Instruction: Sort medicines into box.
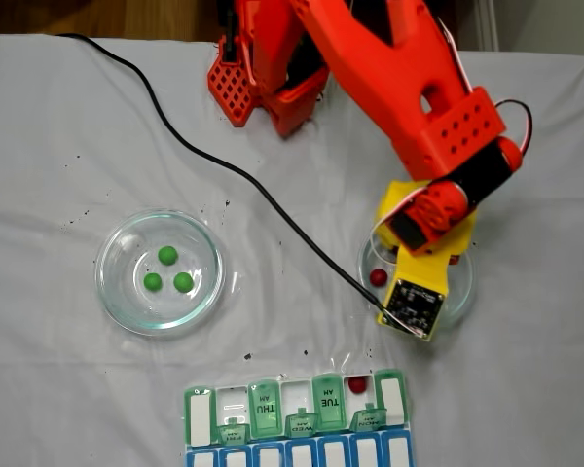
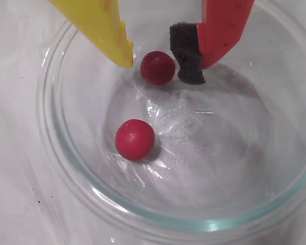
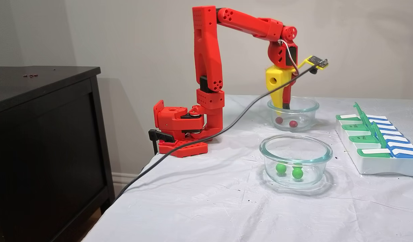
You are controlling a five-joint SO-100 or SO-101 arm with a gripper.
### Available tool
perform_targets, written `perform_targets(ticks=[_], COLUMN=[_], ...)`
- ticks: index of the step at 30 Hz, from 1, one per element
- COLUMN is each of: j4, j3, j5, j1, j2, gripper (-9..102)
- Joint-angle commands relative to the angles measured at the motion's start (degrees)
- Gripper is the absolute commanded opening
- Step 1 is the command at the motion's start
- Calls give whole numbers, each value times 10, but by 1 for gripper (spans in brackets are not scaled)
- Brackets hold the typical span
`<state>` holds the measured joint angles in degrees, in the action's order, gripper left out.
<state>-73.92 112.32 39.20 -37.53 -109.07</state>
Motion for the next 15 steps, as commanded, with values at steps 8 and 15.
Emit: perform_targets(ticks=[8, 15], j4=[-66, -56], j3=[-40, -18], j5=[97, 107], j1=[-13, -20], j2=[40, 55], gripper=[16, 18])
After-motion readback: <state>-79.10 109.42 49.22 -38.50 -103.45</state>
